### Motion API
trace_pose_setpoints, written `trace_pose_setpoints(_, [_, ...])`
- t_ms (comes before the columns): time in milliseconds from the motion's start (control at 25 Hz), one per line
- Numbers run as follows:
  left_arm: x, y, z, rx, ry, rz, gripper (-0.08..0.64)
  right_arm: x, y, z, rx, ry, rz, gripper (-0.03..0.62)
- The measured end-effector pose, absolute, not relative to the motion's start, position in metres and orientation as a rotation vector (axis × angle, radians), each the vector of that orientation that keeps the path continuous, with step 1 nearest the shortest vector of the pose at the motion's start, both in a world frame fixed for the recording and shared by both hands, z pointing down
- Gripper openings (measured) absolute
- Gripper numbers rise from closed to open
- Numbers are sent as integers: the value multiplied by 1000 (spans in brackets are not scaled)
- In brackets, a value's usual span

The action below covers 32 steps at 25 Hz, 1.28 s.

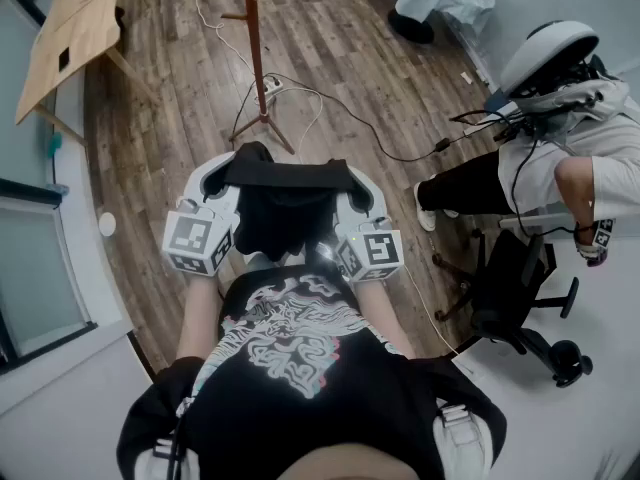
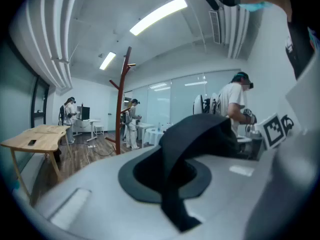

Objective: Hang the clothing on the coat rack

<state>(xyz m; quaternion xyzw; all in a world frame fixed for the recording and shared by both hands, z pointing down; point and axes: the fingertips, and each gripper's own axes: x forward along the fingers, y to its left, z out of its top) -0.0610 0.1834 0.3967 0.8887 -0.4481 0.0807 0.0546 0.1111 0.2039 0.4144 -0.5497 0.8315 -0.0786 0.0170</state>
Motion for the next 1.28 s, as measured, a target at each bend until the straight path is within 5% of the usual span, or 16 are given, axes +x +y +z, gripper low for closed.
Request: trace_pose_setpoints(1280, [-91,196,394,2610,-1488,180,6,102,193,395,-1598,2600,-202,14])
